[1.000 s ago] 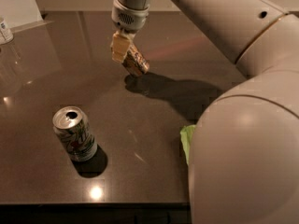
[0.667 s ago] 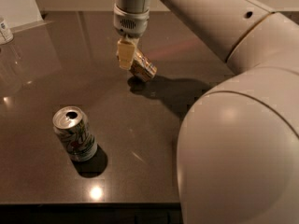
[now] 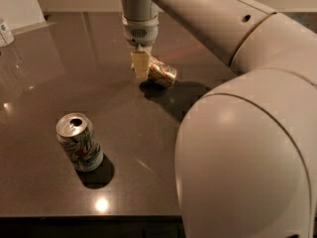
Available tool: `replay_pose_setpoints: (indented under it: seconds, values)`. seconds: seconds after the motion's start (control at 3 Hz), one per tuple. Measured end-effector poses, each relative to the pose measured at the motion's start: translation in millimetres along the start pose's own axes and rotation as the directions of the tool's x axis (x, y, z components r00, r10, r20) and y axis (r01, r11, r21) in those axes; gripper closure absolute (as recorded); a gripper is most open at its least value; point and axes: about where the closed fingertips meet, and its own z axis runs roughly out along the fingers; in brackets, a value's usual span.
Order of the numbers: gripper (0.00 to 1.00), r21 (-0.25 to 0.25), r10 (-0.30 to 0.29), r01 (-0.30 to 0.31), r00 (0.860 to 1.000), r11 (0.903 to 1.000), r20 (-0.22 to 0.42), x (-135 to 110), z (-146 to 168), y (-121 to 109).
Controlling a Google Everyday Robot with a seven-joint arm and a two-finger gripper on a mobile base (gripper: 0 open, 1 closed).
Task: Knock orange can over
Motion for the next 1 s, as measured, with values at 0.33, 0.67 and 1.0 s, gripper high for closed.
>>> replay_pose_setpoints:
  seconds: [0.33, 0.67, 1.0]
  values:
    - [0.12, -0.015, -0.013, 0.012, 1.0, 0.9998, -0.023, 5.7, 11.0, 0.3]
    - [0.0, 0.006, -0.013, 0.013, 1.0, 0.9999, -0.005, 0.2, 13.1, -5.6]
    - [0.0, 0.006, -0.013, 0.013, 1.0, 0.9999, -0.005, 0.2, 13.1, -5.7]
